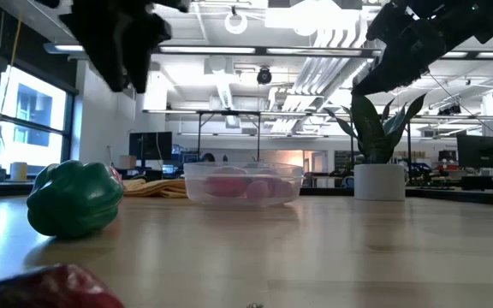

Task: Pick and placing Produce into tupperware
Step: Put the tomato into the transparent bin

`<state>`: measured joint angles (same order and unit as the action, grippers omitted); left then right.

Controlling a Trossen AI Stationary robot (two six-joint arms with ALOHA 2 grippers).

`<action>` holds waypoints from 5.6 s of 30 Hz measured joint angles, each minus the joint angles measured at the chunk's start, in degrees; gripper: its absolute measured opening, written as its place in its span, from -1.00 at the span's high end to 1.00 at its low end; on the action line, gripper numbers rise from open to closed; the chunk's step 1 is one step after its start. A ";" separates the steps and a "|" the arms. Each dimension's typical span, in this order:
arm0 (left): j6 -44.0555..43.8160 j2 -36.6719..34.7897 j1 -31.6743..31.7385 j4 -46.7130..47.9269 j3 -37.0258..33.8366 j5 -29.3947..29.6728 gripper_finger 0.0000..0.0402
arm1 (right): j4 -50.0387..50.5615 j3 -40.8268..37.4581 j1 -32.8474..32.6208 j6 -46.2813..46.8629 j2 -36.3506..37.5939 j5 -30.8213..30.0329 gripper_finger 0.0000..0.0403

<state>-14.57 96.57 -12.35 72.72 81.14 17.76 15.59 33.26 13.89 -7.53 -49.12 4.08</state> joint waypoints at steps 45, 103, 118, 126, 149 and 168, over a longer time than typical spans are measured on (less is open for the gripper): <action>2.70 -4.61 1.68 -28.03 -25.32 -11.20 -0.82 | 0.05 0.00 -0.02 0.00 -0.04 0.01 0.77; 2.26 -4.03 2.61 -47.77 -37.03 -15.60 -0.43 | 0.06 0.00 -0.01 -0.01 -0.04 0.02 0.77; 2.35 -4.39 2.59 -50.37 -38.72 -14.72 -0.42 | 0.06 0.00 -0.01 -0.01 -0.02 0.00 0.77; 2.39 -4.34 2.59 -50.89 -38.79 -14.23 -0.30 | 0.05 0.00 -0.01 0.00 -0.02 0.01 0.77; 3.86 -4.19 2.59 -52.73 -38.80 -12.23 -0.29 | 0.05 0.00 -0.01 -0.01 -0.02 0.01 0.77; 10.97 -5.44 4.07 -36.86 -23.74 -3.18 -0.27 | 0.05 0.00 -0.02 0.00 -0.02 0.02 0.77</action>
<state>-3.60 91.13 -8.27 35.85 57.39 14.58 15.64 33.26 13.87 -7.53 -49.15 4.09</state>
